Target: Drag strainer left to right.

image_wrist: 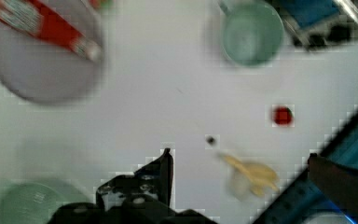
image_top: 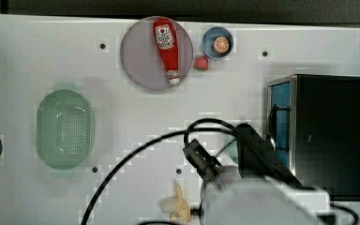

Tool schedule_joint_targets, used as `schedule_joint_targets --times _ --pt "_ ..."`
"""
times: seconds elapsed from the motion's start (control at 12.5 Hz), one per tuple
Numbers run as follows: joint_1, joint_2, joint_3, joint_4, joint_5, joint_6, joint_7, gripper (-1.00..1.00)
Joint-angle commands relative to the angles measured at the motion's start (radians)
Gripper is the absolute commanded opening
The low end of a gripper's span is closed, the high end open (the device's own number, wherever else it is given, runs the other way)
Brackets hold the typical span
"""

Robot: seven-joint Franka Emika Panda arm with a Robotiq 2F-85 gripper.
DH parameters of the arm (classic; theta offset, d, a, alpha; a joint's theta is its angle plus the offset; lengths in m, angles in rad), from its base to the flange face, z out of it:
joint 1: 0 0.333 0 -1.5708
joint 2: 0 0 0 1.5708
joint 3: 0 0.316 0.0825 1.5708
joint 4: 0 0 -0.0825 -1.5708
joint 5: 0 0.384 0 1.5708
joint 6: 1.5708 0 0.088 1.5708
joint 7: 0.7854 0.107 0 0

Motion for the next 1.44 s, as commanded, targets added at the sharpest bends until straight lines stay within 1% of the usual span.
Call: schedule_joint_targets --times 0.08,0.24,0.48,0.64,0.8,0.96,1.12,1.28,1.44 --pt "0.024 0.071 0.114 0.011 0.052 -0.002 0.062 1.0" --pt "0.035 0.124 0.214 0.011 0.055 0.02 0.172 1.0" --pt "0.038 0.226 0.383 0.01 0.055 0.085 0.48 1.0" --pt "0.04 0.311 0.49 0.005 0.054 0.16 0.685 1.0" --pt "0.041 0.407 0.573 -0.013 0.053 0.26 0.848 1.0" --pt "0.042 0.512 0.624 -0.042 0.052 0.379 0.993 1.0" --pt "0.044 0.608 0.643 -0.083 0.05 0.503 1.117 1.0" --pt "0.047 0.696 0.643 -0.134 0.05 0.655 1.185 1.0" --pt "0.047 0.777 0.642 -0.177 0.049 0.83 1.202 1.0"
